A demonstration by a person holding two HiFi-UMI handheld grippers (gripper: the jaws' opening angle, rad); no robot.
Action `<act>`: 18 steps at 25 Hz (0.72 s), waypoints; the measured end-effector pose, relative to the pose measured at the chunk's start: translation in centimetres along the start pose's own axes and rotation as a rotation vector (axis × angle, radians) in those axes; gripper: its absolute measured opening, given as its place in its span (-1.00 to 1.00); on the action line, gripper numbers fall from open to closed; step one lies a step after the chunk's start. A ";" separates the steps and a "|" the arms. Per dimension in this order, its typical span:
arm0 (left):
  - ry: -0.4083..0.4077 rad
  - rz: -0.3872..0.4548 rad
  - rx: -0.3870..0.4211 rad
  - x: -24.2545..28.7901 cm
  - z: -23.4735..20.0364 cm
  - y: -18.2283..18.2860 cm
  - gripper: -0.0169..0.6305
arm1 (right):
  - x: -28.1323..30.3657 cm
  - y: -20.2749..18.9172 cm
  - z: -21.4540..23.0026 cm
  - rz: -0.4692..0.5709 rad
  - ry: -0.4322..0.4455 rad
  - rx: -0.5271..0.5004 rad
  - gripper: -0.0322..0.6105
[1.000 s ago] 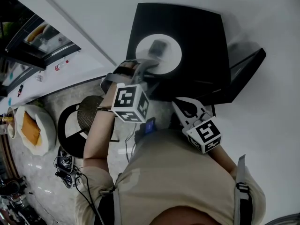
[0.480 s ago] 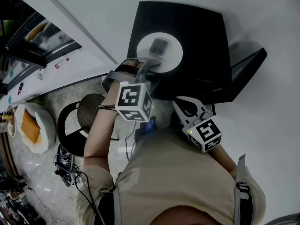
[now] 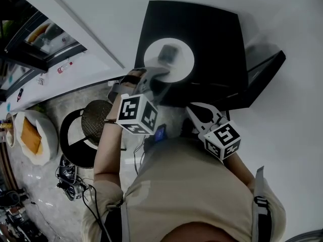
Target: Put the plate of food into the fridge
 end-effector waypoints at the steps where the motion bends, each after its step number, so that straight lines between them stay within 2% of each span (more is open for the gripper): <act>1: 0.003 0.006 -0.005 -0.1 0.0 -0.1 -0.61 | 0.1 0.1 0.1 0.003 0.004 0.015 -0.83; 7: 0.001 0.027 -0.025 -0.8 -0.1 -0.1 -0.61 | 0.4 1.5 1.1 0.050 0.030 0.142 -0.83; 10: -0.003 0.034 -0.028 -1.1 0.0 -0.2 -0.61 | 0.9 2.0 2.1 0.061 -0.005 0.215 -0.83; 13: -0.007 0.041 -0.032 -1.3 0.0 -0.5 -0.61 | 1.4 2.4 2.7 0.070 -0.039 0.244 -0.83; 18: -0.016 0.049 -0.032 -1.8 0.3 -0.5 -0.61 | 1.5 3.3 2.8 0.124 0.015 0.380 -0.82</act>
Point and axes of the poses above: the fingertips, and each gripper's own axes: x forward along the fingers, z to its right, y out of its top, the point moved 5 cm from there along -x, backward along the fingers, and after that the axes turned 9 degrees about -x, right-handed, at the moved point
